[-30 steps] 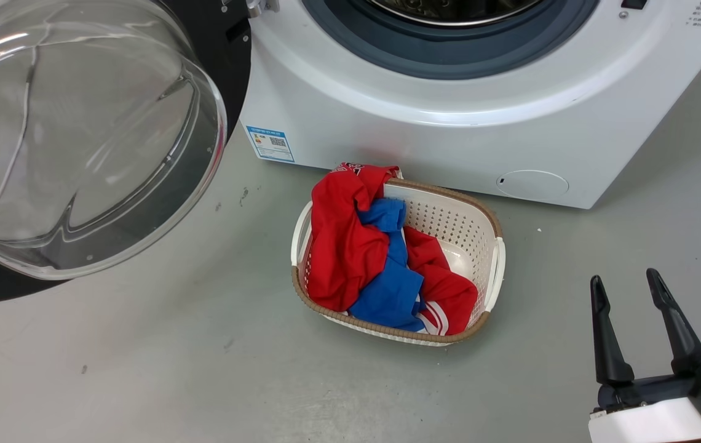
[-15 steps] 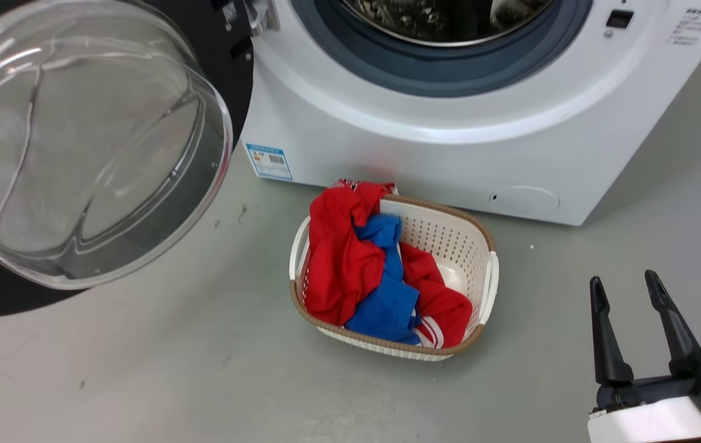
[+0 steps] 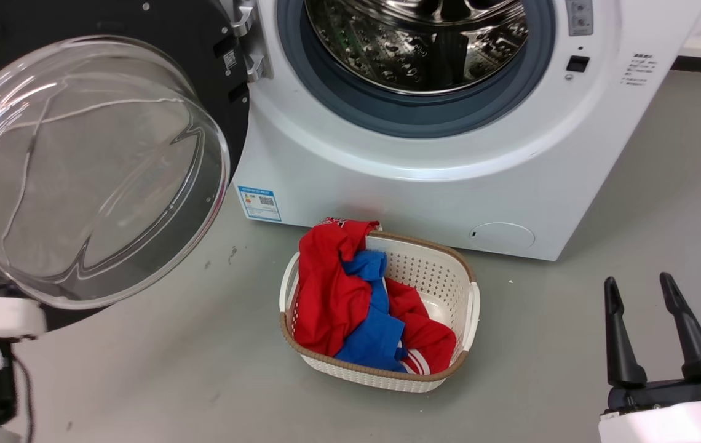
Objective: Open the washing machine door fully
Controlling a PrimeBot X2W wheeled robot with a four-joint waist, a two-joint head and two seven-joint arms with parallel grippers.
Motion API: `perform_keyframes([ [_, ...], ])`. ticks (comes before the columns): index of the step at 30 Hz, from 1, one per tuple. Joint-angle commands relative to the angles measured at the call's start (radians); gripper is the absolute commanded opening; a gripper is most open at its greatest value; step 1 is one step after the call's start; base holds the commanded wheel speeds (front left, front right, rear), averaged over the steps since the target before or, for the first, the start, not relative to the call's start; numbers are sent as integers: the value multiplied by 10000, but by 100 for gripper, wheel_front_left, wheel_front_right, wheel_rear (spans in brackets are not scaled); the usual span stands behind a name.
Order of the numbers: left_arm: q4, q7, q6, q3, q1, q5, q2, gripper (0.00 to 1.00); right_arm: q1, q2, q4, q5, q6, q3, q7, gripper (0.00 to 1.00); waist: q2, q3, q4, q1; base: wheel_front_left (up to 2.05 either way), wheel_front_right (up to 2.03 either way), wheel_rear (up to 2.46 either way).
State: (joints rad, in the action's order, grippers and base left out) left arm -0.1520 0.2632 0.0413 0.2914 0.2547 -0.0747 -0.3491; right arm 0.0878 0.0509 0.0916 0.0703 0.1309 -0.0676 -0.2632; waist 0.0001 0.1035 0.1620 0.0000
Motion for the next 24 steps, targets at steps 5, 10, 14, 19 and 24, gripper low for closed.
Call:
perform_keyframes([
  [5,1138,23,-255,-706,-522,481,842,0,133,-16,312,131,-2,-150,-21,100,-1,-218,-292,0,0,0,0],
  [10,1766,23,-322,-1376,-1104,613,1571,0,238,-14,375,207,-2,-170,-21,100,-1,-357,-602,0,0,0,0],
  [14,1822,23,-346,-1703,-1476,673,1864,45,326,-14,327,276,-2,-178,-21,100,-1,-462,-782,0,0,0,0],
  [19,1744,23,-440,-2148,-2095,787,2225,100,459,-14,268,326,-2,-193,-21,100,-1,-613,-1034,0,0,0,0],
  [24,1553,22,-444,-2596,-2530,772,2454,100,632,-14,225,440,-2,-291,-21,100,-1,-757,-1135,0,0,0,0],
])
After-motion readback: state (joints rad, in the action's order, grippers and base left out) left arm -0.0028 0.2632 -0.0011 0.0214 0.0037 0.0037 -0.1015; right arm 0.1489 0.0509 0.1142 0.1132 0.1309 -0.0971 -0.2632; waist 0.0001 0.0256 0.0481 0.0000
